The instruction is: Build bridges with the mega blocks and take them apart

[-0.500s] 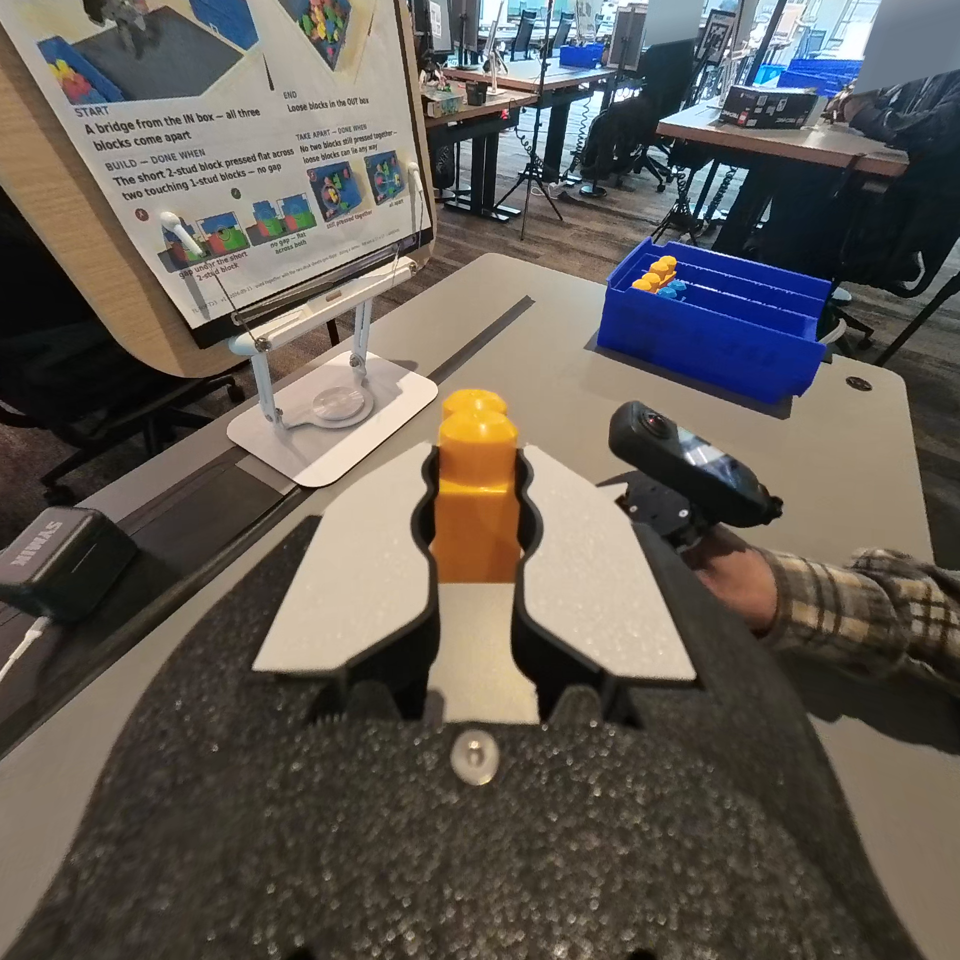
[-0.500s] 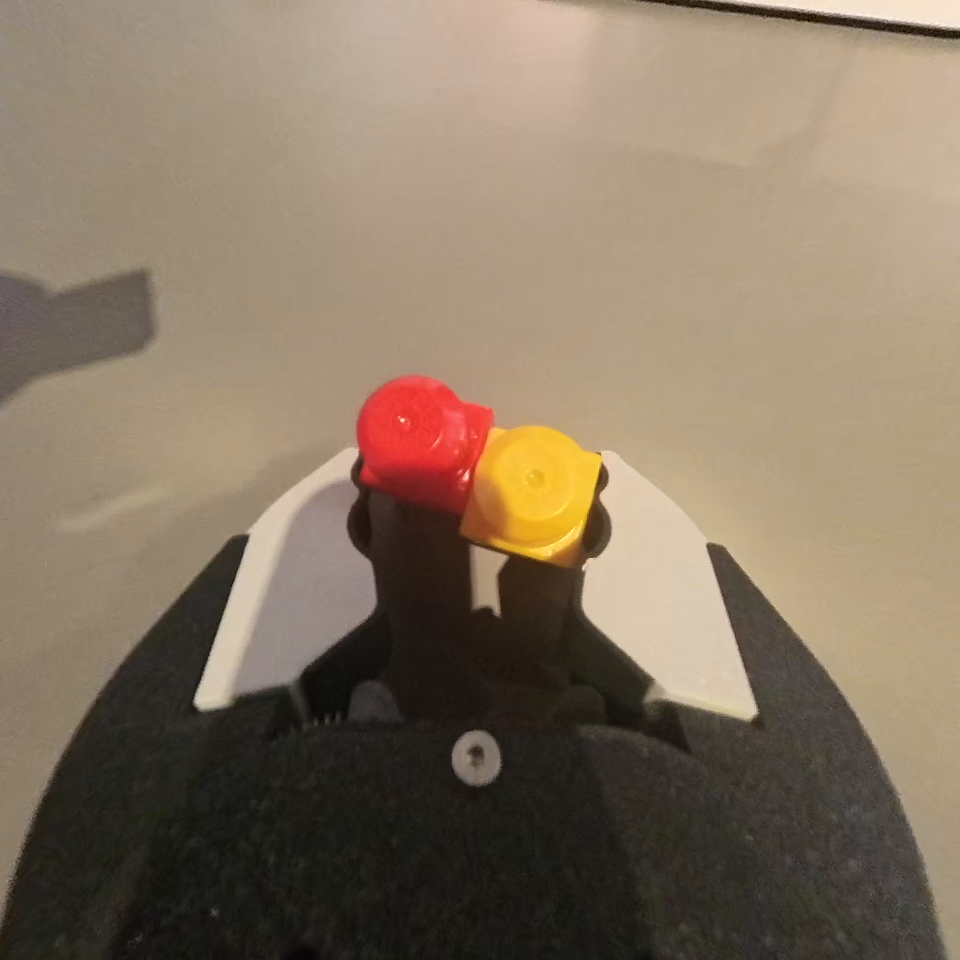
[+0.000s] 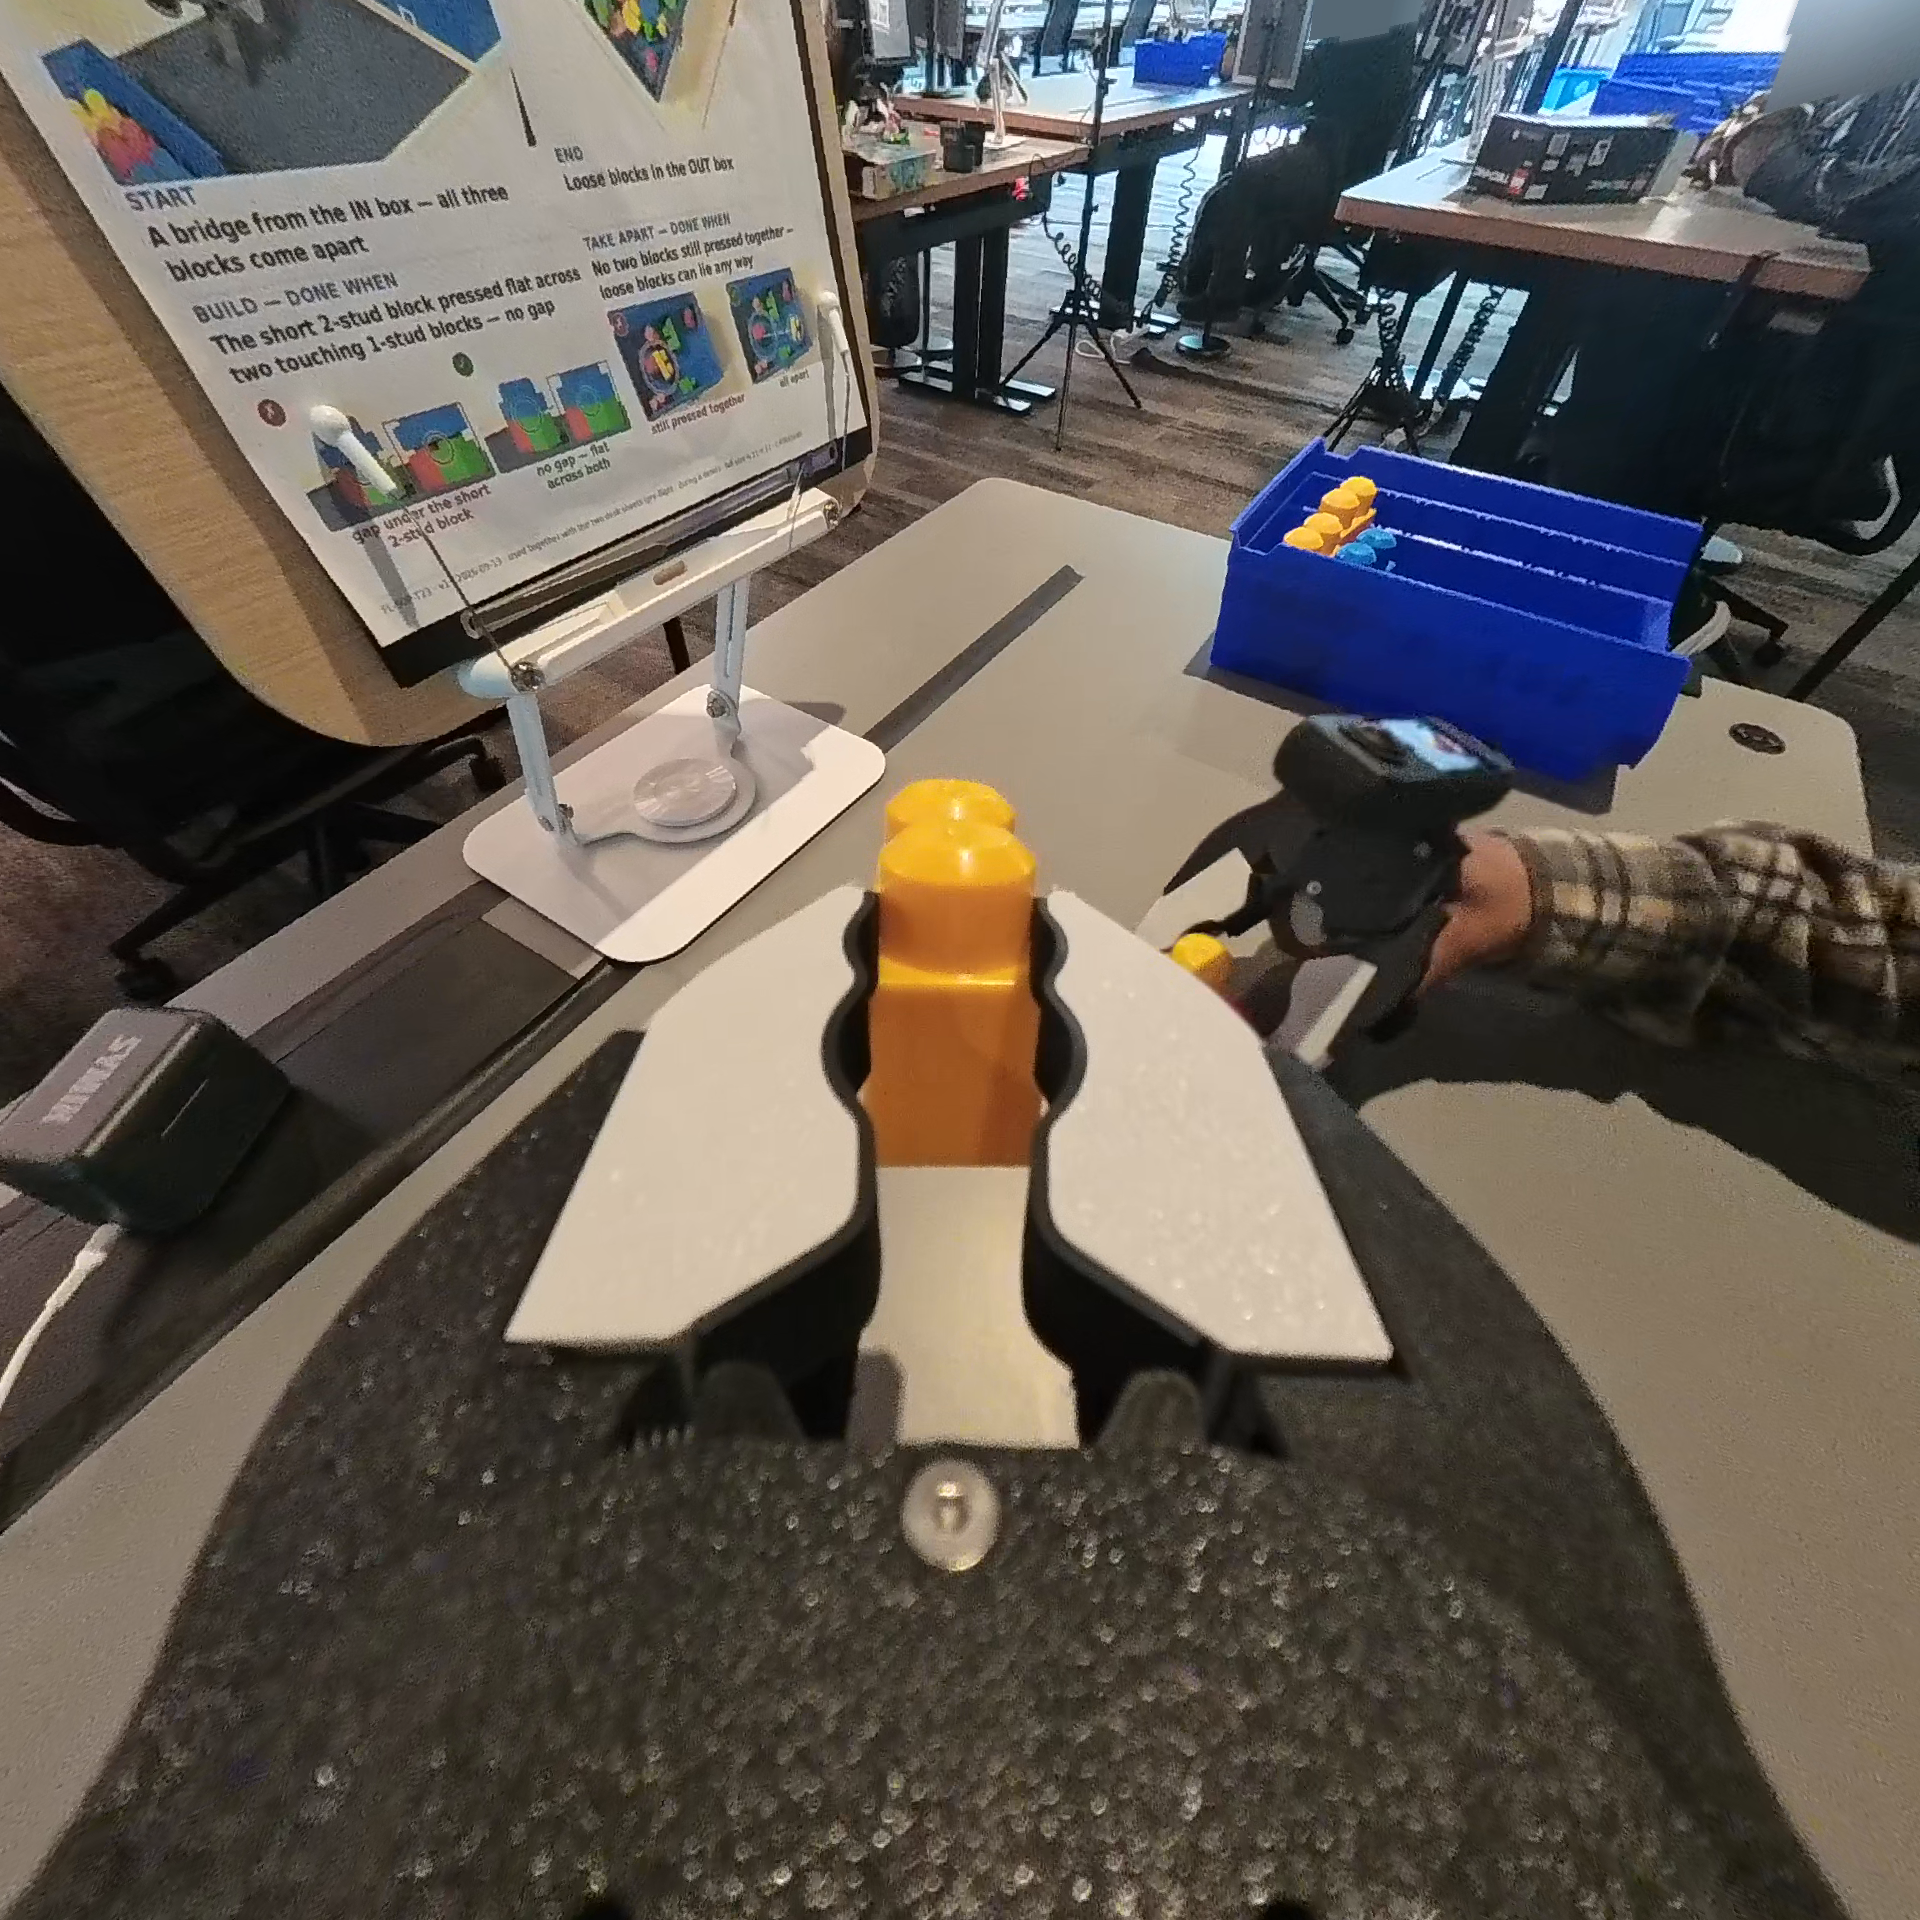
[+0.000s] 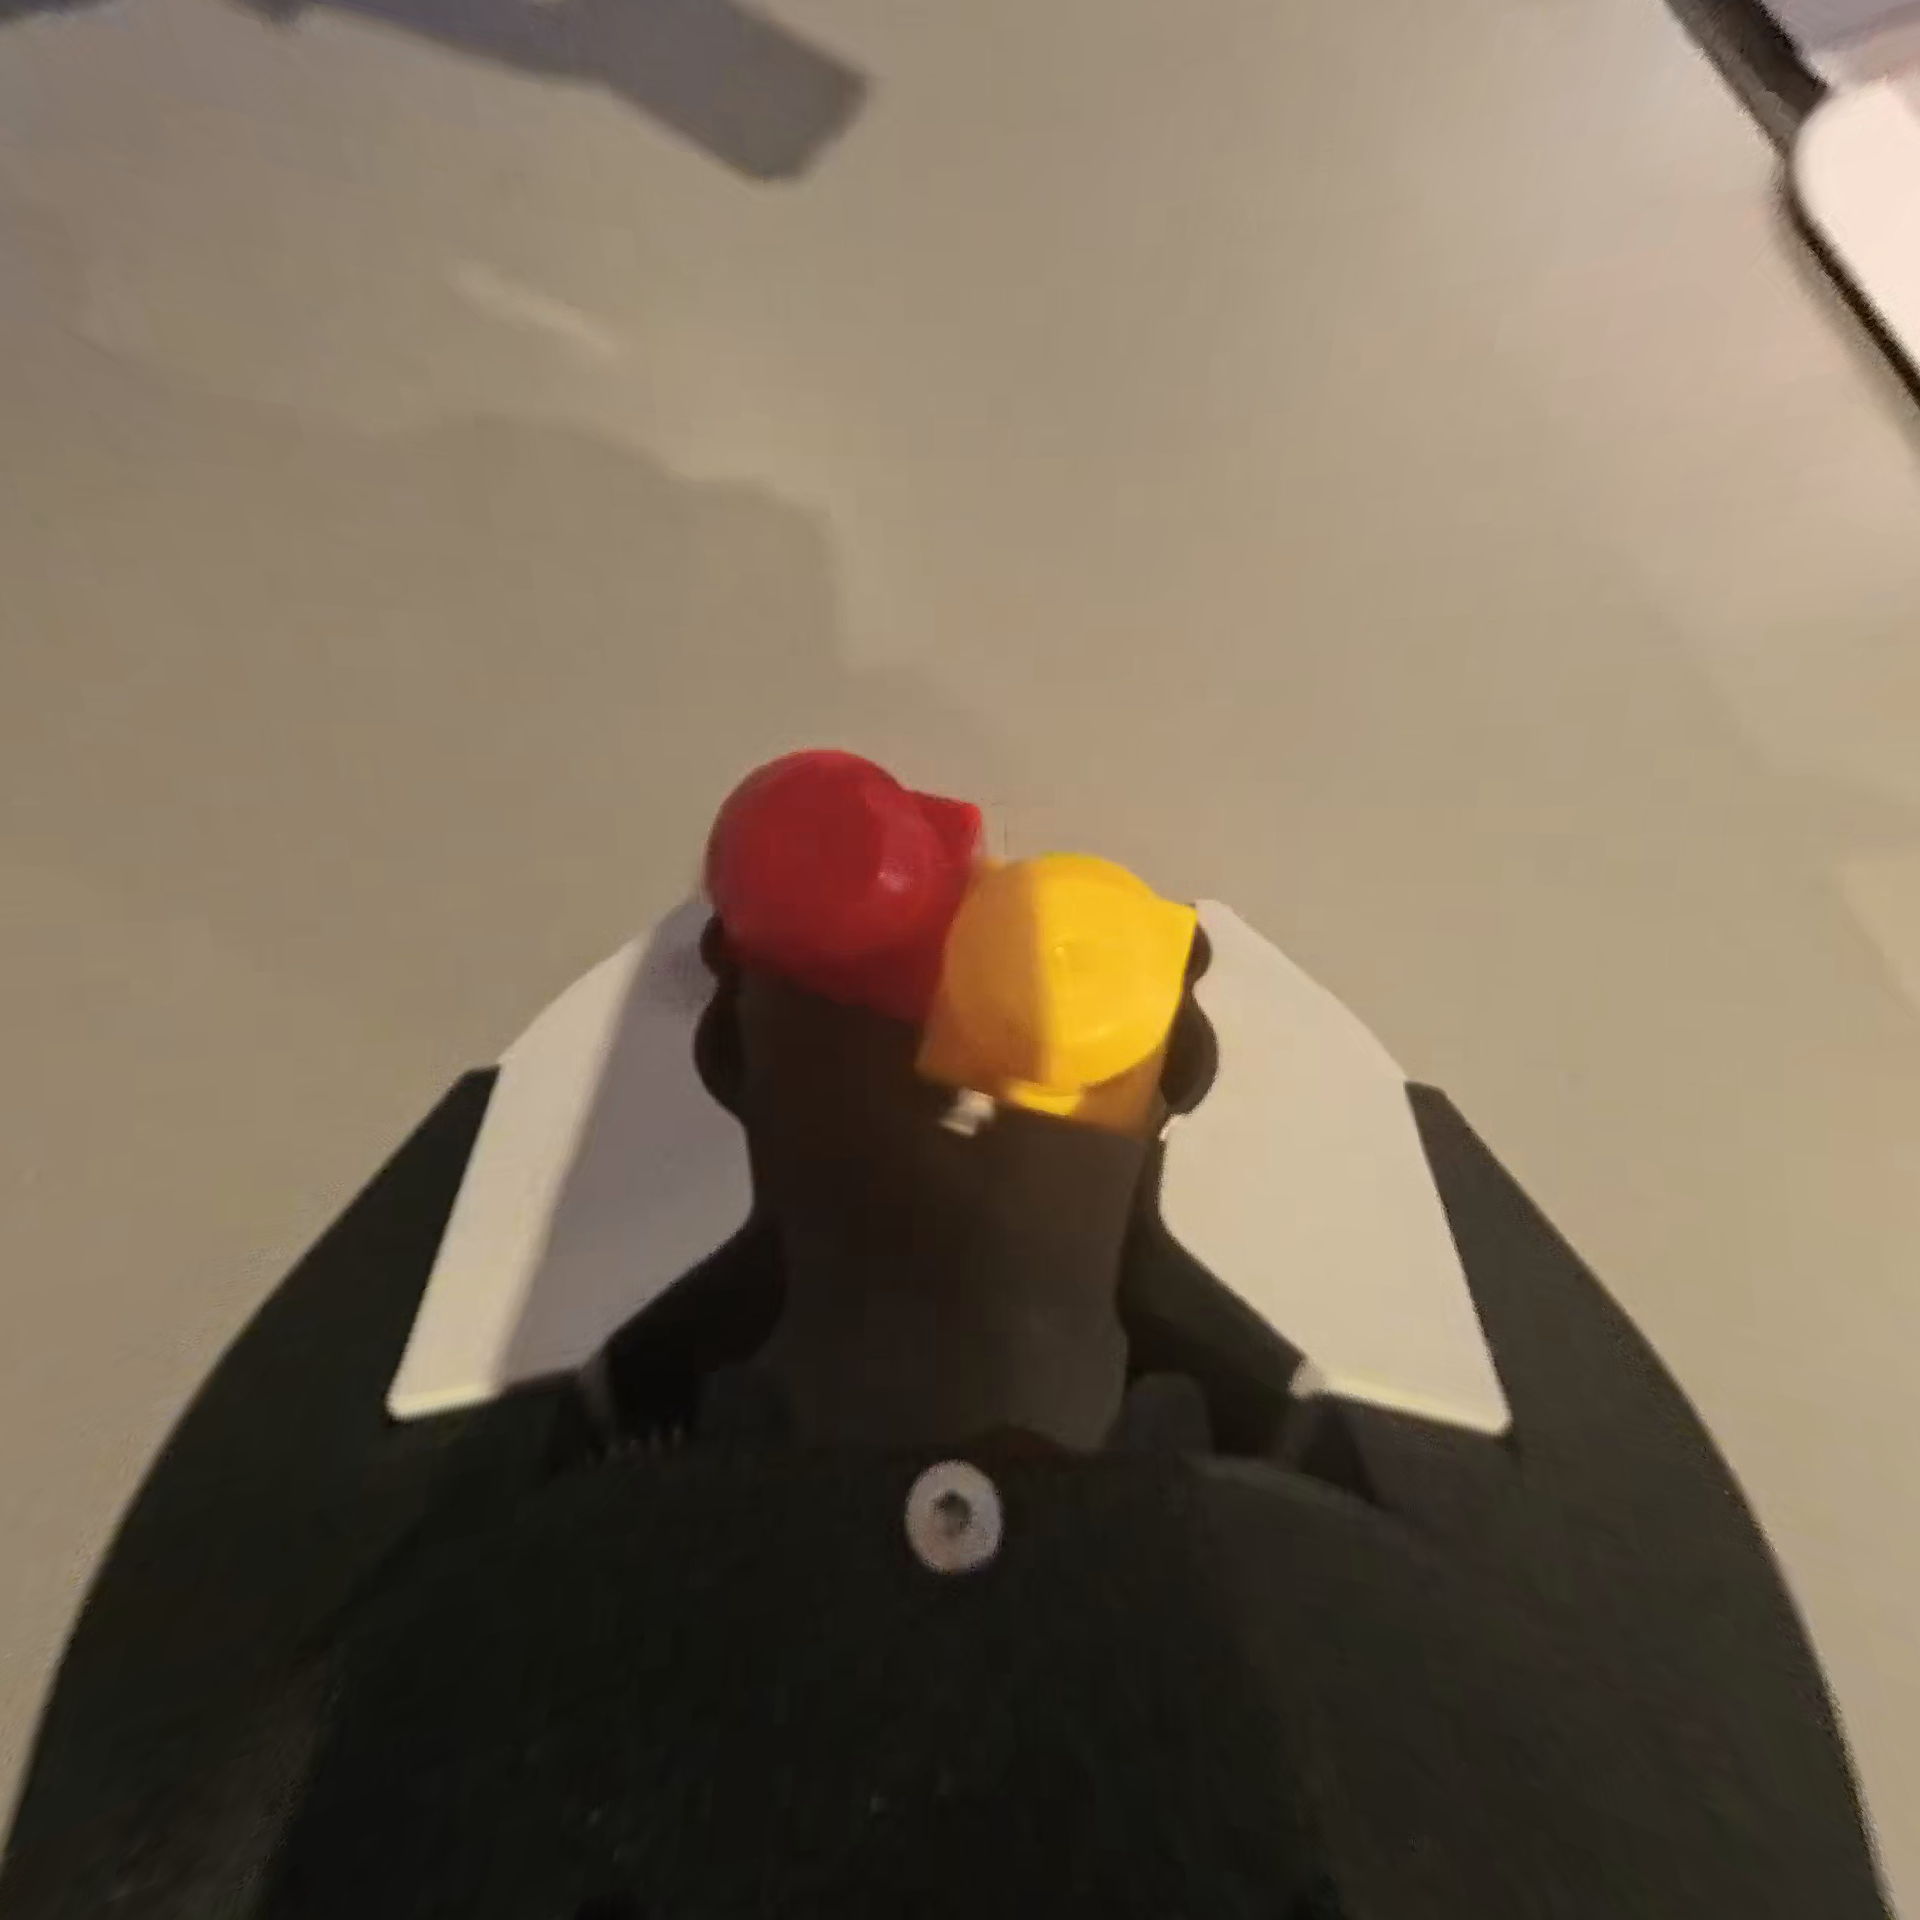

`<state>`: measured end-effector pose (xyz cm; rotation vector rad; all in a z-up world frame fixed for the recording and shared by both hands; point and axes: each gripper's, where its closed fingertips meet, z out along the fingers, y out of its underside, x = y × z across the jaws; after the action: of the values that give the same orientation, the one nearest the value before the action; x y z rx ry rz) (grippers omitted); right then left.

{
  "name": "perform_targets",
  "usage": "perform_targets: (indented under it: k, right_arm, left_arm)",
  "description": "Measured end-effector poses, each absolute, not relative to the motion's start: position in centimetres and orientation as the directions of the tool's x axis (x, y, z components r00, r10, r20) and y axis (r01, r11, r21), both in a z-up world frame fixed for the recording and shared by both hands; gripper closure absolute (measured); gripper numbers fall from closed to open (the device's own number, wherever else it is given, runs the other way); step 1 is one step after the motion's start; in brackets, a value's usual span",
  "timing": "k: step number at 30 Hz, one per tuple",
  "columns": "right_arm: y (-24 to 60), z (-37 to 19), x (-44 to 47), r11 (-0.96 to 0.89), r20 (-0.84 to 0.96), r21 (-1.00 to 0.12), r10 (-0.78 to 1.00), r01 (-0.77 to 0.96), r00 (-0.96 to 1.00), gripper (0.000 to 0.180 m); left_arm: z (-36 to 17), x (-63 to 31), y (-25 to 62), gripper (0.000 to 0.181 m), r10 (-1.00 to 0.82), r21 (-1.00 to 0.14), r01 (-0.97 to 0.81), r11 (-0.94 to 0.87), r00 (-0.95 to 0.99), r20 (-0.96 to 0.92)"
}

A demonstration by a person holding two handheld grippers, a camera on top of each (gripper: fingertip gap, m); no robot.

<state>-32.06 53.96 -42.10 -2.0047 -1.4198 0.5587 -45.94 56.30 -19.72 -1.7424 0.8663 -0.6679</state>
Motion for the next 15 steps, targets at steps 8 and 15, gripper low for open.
perform_targets:
  k: [8,15]
  right_arm:
    - [51.9,-43.0,-31.4,-0.038,-0.028,-0.677,0.999,0.735,0.026,0.100]
    - [52.5,-43.5,-30.6,-0.022,0.015,-0.673,0.999,0.739,0.044,0.089]
  left_arm:
    - [-20.7,-45.2,56.5,0.153,-0.810,-0.935,-0.280,-0.220,0.586,0.015]
    - [-21.4,-44.7,56.7,0.153,-0.808,-0.925,-0.302,-0.230,0.589,0.009]
